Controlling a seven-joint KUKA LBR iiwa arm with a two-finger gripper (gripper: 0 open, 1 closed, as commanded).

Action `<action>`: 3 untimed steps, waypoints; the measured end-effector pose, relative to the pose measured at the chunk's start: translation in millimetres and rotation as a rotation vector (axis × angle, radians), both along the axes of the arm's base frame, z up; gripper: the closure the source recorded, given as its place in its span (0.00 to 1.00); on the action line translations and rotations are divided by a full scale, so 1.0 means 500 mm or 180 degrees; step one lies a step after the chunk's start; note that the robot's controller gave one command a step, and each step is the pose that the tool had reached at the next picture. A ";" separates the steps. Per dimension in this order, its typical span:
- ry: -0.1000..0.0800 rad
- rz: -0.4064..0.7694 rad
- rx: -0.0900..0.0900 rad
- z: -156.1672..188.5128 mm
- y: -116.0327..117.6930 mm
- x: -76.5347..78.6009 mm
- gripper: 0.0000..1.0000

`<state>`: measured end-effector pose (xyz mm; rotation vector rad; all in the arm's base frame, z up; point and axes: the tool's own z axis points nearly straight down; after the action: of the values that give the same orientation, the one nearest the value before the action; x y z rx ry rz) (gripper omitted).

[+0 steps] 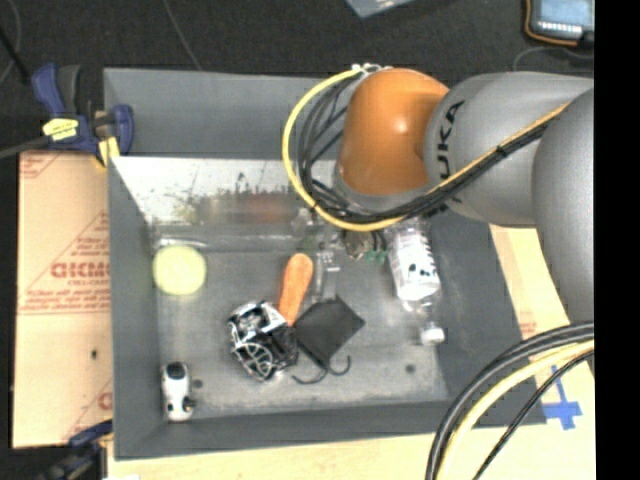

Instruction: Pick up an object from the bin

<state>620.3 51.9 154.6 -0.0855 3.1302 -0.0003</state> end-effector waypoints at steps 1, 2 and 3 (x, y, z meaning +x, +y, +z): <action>-0.0014 0.0139 0.0000 -0.026 -0.003 -0.001 0.00; 0.0021 0.0422 -0.0015 -0.063 0.069 -0.005 0.00; -0.0033 0.1748 -0.0023 -0.162 0.013 -0.001 1.00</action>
Offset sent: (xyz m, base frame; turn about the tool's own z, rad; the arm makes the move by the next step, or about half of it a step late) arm -0.0003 0.0744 -0.0203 -0.1785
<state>619.9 58.3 73.5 -0.9282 2.9804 -0.0075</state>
